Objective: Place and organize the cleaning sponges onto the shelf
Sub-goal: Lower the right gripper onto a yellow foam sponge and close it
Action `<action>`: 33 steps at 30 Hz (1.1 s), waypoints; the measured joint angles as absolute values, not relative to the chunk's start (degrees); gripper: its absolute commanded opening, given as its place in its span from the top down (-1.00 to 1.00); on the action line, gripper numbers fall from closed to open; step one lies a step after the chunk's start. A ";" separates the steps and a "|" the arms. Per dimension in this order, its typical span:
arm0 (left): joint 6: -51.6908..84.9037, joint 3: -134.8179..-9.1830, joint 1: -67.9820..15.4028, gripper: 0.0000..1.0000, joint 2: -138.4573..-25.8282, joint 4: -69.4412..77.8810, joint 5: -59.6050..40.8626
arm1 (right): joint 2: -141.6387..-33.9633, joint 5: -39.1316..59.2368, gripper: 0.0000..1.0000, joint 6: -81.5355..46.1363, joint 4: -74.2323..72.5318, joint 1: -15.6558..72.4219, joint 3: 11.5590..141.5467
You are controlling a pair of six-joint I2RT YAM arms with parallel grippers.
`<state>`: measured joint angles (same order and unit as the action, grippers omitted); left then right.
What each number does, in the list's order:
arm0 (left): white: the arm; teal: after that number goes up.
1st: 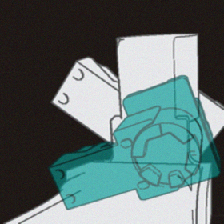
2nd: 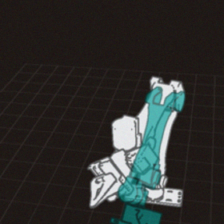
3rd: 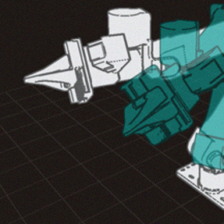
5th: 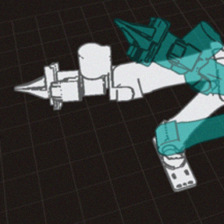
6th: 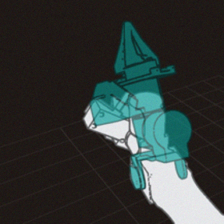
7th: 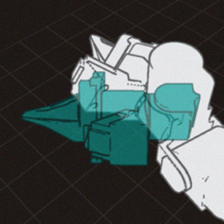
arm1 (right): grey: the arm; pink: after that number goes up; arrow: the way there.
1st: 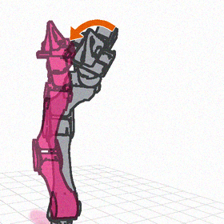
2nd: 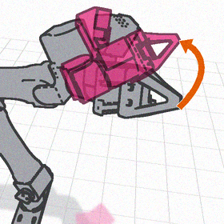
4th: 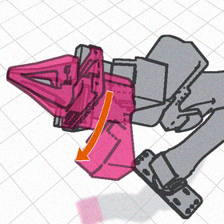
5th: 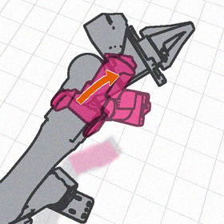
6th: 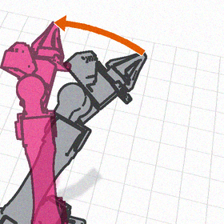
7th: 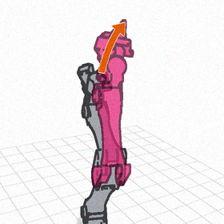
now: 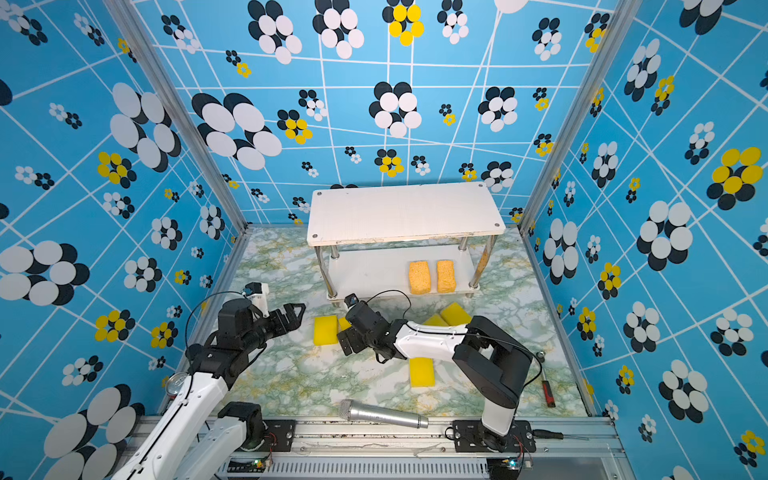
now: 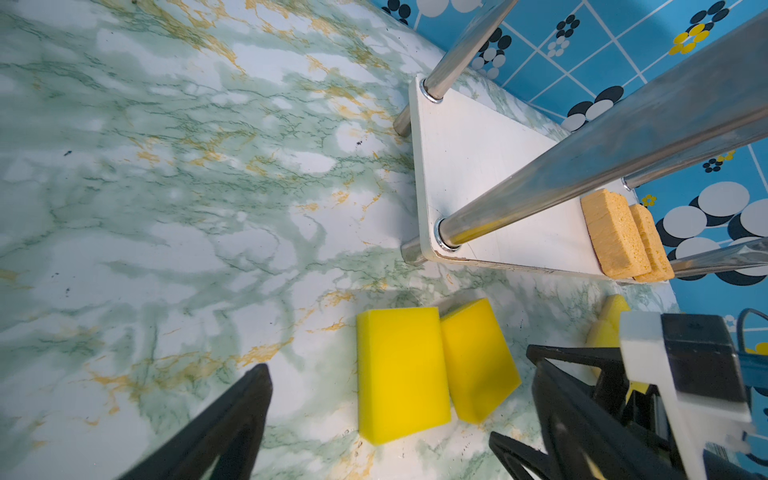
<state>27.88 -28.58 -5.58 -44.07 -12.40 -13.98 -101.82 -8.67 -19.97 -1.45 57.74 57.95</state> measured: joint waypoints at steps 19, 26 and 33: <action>27.88 -28.58 -5.58 -0.98 -44.07 -12.40 -14.17 | -107.22 -11.97 -0.85 -20.23 3.14 59.29 62.74; 27.88 -28.58 -5.41 -0.98 -44.07 -12.40 -14.20 | -109.19 -13.06 -0.79 -20.25 5.02 59.29 64.14; 27.90 -28.58 -5.26 -0.98 -44.07 -12.40 -14.20 | -109.80 -13.52 -0.71 -20.45 5.91 59.29 65.21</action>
<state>27.90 -28.58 -5.26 -44.07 -12.40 -14.20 -109.80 -13.52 -20.45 5.91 59.29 65.21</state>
